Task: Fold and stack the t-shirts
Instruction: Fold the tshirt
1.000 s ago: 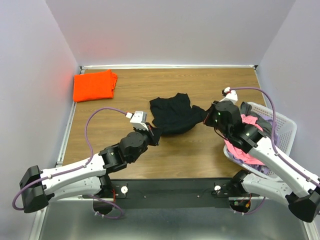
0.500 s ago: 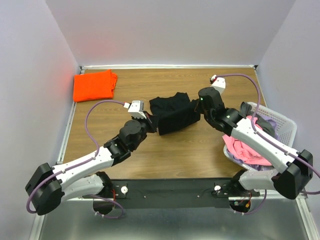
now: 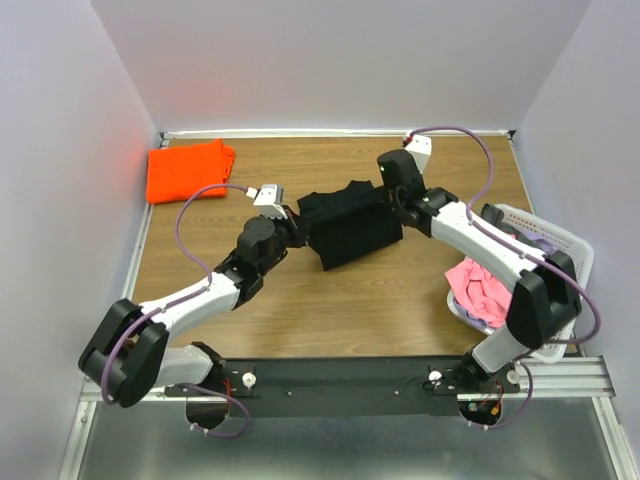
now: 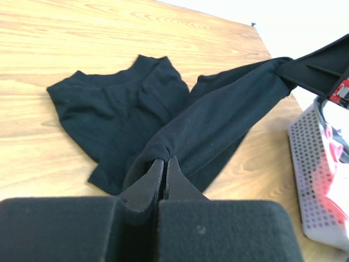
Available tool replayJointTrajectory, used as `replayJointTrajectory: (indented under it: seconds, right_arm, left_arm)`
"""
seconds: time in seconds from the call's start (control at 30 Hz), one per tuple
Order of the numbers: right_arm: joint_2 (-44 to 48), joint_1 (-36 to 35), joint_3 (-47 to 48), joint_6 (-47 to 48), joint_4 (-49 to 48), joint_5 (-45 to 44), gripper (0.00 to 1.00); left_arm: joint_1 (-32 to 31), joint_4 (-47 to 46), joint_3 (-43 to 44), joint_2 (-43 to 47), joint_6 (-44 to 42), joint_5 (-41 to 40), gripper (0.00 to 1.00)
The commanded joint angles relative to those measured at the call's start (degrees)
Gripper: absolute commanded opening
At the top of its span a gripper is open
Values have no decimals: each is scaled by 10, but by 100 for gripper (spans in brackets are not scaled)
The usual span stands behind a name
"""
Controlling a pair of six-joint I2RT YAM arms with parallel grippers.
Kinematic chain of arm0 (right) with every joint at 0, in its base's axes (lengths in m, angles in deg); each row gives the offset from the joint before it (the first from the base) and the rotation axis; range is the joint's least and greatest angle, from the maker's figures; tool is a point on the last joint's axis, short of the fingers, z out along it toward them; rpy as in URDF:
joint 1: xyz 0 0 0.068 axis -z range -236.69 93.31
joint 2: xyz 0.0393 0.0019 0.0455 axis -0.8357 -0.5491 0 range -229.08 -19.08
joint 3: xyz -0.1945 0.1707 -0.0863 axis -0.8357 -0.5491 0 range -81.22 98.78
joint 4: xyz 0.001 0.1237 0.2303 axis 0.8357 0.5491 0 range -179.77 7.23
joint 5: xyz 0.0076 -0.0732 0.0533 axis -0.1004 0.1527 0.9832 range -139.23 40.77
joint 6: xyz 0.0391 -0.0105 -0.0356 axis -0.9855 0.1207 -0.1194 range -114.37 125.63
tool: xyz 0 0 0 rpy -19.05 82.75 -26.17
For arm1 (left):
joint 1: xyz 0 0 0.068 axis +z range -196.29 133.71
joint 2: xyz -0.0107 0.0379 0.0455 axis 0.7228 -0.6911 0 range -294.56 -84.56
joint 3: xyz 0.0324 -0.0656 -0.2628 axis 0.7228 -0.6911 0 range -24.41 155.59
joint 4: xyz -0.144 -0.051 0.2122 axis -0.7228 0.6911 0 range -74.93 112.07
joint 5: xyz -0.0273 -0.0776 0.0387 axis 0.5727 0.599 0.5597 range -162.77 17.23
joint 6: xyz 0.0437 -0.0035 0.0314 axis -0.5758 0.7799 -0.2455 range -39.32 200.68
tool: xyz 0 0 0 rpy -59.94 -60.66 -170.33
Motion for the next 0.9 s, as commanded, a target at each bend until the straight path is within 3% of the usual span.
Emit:
replayJointTrajectory:
  seconds: [0.0, 0.23, 0.27, 0.3, 0.33, 0.4, 0.43, 0.57, 0.7, 0.87]
  right_arm:
    - [-59, 23, 62, 26, -30, -3, 1]
    - [-247, 72, 255, 58, -32, 29, 3]
    - [-297, 79, 280, 64, -32, 32, 11]
    - [-319, 87, 336, 70, -32, 66, 22]
    - [-343, 104, 362, 76, -32, 92, 48]
    - [-383, 114, 418, 92, -32, 152, 69]
    - [-387, 119, 427, 97, -32, 163, 76]
    - [-351, 118, 396, 122, -39, 187, 84]
    - [-262, 118, 260, 126, -110, 223, 84]
    - [-183, 118, 128, 130, -174, 343, 83]
  left_arm:
    - [40, -54, 26, -48, -17, 64, 0]
    - [142, -87, 127, -195, -15, 153, 3]
    - [163, -89, 143, -231, -12, 161, 18]
    - [171, -90, 175, -246, -11, 162, 40]
    - [177, -91, 192, -261, -11, 159, 77]
    - [187, -85, 230, -291, -13, 156, 94]
    - [188, -82, 238, -296, -14, 154, 95]
    - [186, -75, 228, -290, -16, 147, 95]
    - [184, -87, 174, -271, -11, 147, 96]
    - [168, -123, 105, -261, -1, 159, 95]
